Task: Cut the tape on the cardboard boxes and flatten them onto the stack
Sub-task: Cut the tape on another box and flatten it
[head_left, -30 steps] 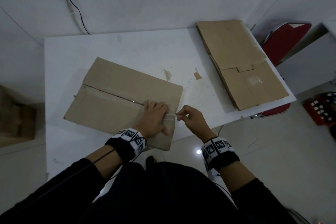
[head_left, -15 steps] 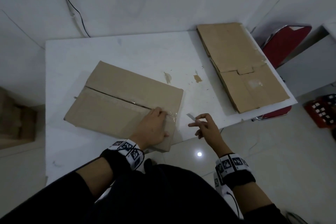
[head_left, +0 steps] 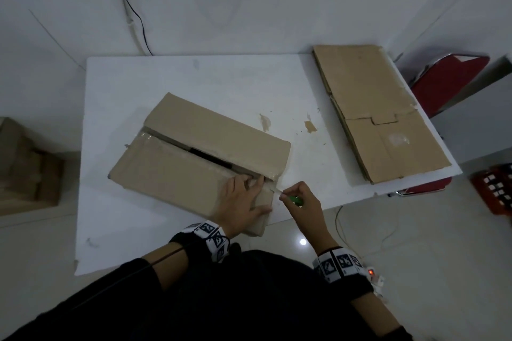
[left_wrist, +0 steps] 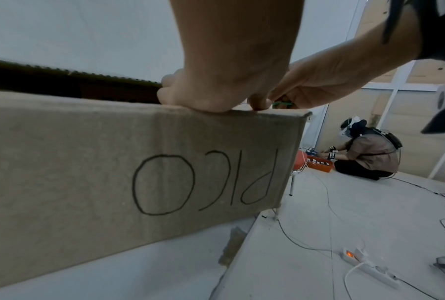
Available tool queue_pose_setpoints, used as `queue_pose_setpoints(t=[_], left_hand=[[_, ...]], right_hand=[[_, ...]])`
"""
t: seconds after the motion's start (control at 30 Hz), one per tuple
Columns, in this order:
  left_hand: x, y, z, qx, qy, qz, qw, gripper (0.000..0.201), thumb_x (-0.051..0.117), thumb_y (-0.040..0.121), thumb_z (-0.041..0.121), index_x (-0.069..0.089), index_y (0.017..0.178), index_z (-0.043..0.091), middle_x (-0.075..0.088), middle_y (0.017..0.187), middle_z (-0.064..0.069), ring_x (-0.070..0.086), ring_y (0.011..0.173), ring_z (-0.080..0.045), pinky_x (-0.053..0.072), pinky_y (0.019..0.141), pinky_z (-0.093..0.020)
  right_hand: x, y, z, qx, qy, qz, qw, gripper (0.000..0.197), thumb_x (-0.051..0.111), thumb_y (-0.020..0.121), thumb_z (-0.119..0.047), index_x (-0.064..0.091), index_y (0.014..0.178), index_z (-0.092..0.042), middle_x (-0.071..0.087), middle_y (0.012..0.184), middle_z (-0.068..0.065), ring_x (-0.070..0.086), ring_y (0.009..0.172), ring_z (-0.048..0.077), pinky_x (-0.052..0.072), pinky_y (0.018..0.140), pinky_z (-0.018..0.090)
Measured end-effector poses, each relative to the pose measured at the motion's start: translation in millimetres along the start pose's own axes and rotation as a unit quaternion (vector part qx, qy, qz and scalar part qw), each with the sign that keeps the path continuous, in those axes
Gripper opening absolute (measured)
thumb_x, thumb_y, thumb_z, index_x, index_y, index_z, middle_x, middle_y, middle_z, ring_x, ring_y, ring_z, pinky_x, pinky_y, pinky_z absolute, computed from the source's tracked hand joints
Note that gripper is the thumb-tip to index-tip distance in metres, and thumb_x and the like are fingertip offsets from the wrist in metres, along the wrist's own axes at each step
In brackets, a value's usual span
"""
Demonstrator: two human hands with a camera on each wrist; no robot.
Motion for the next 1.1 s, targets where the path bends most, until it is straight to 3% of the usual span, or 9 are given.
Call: queue_pose_setpoints(t=[0.1,0.4,0.53,0.67,0.77,0.87,0.93,1.03,1.1], left_hand=[[1,1,0,-0.001,-0.012,-0.002,1.000,0.097,0.008,0.069,0.080,0.016,0.152,0.031,0.031,0.137,-0.013,0.026,0.126,-0.028,0.020,0.107,-0.035],[5,1,-3,-0.001,-0.013,0.008,1.000,0.096,0.010,0.069,0.081,0.020,0.151,0.032,0.029,0.138,-0.011,0.026,0.126,-0.027,0.022,0.108,-0.035],[3,2,-3,-0.007,-0.026,0.016,1.000,0.096,0.015,0.069,0.082,0.023,0.151,0.032,0.031,0.138,-0.013,0.028,0.127,-0.029,0.023,0.107,-0.036],[2,1,-3,0.009,-0.082,0.040,0.996,0.094,0.031,0.074,0.080,0.002,0.153,0.038,0.035,0.130,-0.011,0.030,0.118,-0.026,0.029,0.103,-0.036],[0,-1,1,0.033,-0.089,0.064,0.993,0.094,0.038,0.076,0.079,0.006,0.153,0.036,0.039,0.125,-0.009,0.035,0.113,-0.025,0.032,0.099,-0.035],[-8,-2,0,0.032,-0.079,0.086,0.993,0.089,0.039,0.076,0.076,0.038,0.146,0.020,0.043,0.129,-0.013,0.033,0.117,-0.025,0.034,0.103,-0.039],[-18,-5,-7,0.014,-0.049,0.125,0.991,0.090,0.041,0.076,0.078,0.046,0.139,0.014,0.045,0.133,-0.014,0.033,0.122,-0.026,0.030,0.105,-0.042],[-32,-10,-32,-0.052,-0.029,0.109,0.992,0.108,0.039,0.067,0.088,0.034,0.145,0.014,0.031,0.149,-0.013,0.021,0.140,-0.031,0.013,0.118,-0.044],[-43,-12,-50,-0.078,0.000,0.059,0.995,0.126,0.041,0.053,0.096,0.020,0.150,0.018,0.016,0.156,-0.010,0.004,0.146,-0.027,-0.006,0.117,-0.042]], right_hand=[[-1,3,-4,-0.033,-0.037,0.020,0.999,0.014,0.068,0.091,-0.016,0.056,0.087,-0.017,0.066,0.086,-0.009,0.060,0.083,-0.002,0.045,0.068,0.010],[2,5,-2,-0.073,-0.083,0.060,0.992,0.021,0.062,0.096,-0.015,0.047,0.082,-0.017,0.068,0.085,-0.007,0.063,0.078,0.006,0.050,0.068,0.025],[8,17,-12,-0.073,-0.087,0.081,0.990,0.017,0.061,0.096,-0.015,0.050,0.083,-0.014,0.065,0.081,-0.005,0.060,0.075,0.008,0.048,0.066,0.024],[-8,20,-6,-0.034,-0.053,0.173,0.983,0.015,0.056,0.097,-0.010,0.050,0.084,-0.014,0.060,0.077,-0.001,0.054,0.067,0.013,0.042,0.059,0.025],[-35,40,12,0.038,-0.010,0.239,0.970,0.010,0.056,0.097,-0.010,0.052,0.089,-0.008,0.061,0.083,0.006,0.056,0.076,0.022,0.047,0.069,0.032],[-38,74,32,0.113,-0.034,0.178,0.977,0.006,0.052,0.098,-0.011,0.053,0.097,-0.005,0.061,0.097,0.012,0.060,0.094,0.032,0.046,0.076,0.035],[-31,91,40,0.118,-0.081,0.119,0.983,0.012,0.049,0.099,-0.011,0.057,0.106,-0.007,0.062,0.111,0.014,0.058,0.107,0.034,0.045,0.088,0.039],[-28,97,46,0.137,-0.201,0.073,0.967,0.022,0.051,0.098,-0.022,0.062,0.116,-0.024,0.053,0.137,0.003,0.045,0.131,0.023,0.022,0.111,0.049],[-32,91,31,0.102,-0.186,0.108,0.971,0.018,0.050,0.099,-0.029,0.064,0.108,-0.023,0.058,0.125,0.004,0.052,0.121,0.021,0.033,0.104,0.046]])
Point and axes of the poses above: each hand's wrist, its own y-axis towards the middle knuckle, its own x-axis out of the palm, z = x × y, the point moved 7 cm from there along y, towards the middle knuckle
